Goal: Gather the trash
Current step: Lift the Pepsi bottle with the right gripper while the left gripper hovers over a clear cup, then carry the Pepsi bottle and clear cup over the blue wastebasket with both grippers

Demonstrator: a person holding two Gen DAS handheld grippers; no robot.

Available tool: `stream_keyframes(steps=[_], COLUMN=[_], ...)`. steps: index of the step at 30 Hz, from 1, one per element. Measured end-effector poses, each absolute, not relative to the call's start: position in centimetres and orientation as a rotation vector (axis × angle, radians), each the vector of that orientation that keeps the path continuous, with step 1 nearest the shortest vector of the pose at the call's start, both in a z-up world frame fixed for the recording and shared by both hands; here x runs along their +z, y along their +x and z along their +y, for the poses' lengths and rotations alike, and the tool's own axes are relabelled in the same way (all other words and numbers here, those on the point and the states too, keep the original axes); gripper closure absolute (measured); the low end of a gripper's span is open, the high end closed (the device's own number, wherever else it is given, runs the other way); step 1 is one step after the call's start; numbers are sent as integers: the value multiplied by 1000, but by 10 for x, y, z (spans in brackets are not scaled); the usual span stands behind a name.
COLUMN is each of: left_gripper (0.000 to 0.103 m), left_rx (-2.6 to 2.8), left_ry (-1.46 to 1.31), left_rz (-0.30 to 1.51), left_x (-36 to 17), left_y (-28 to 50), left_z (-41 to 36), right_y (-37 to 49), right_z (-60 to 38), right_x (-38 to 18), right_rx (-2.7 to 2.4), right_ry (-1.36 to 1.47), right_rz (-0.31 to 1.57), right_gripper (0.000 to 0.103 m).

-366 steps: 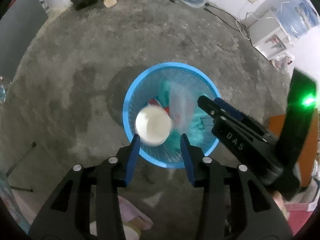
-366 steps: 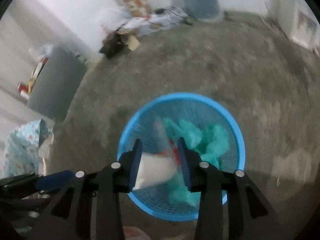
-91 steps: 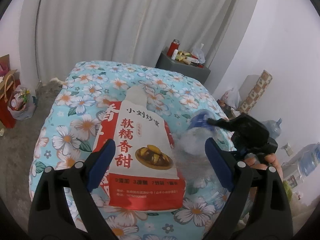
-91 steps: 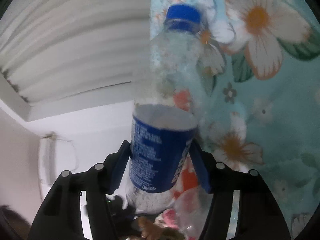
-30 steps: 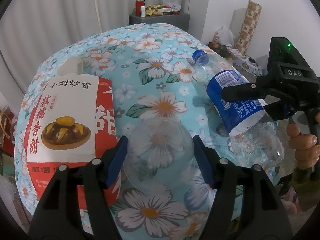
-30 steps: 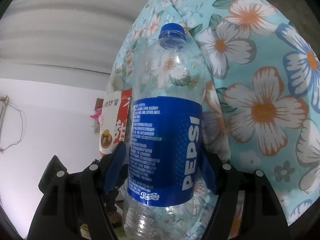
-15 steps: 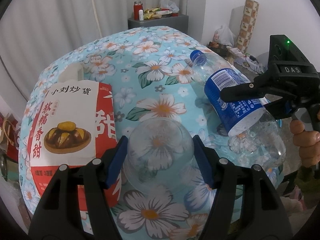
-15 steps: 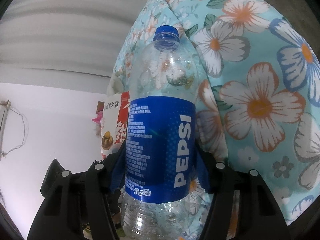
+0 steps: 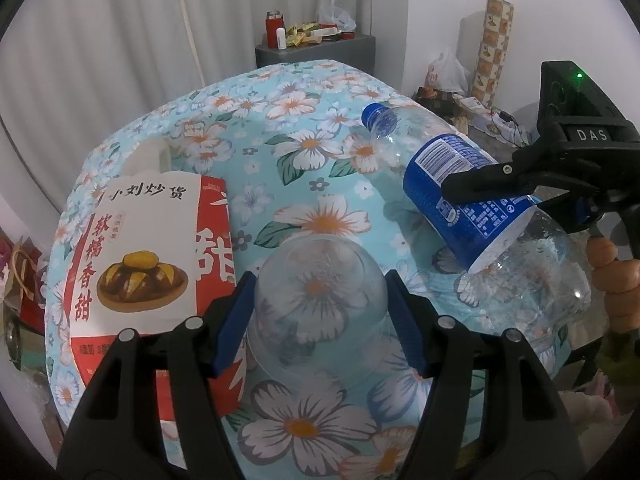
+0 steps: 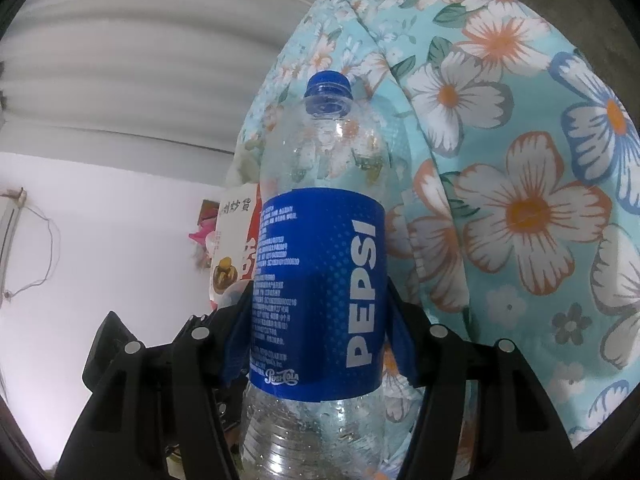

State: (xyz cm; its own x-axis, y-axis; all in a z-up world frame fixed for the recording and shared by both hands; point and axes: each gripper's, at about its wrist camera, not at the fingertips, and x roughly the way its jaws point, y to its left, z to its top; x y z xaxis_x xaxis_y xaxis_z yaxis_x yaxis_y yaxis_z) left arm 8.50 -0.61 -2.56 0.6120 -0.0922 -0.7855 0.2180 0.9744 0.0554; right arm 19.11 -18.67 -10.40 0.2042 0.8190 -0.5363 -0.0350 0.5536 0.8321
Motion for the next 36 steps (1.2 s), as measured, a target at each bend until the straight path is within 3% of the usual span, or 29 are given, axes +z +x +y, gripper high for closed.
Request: stream_keyframes(steps=[22,36], left_gripper=[42,42], left_rx=[-264,-509], left_ry=[135,205], left_rz=[834,787], left_x=[5,46], left_y=[86,133], left_z=[-11,-104], right_y=[168,120], right_z=[-226,-339], right_x=[-81,-62], right_rx=[706,572], right_ry=[876,1034], right_rz=[1087,829], right_gripper=[45,45])
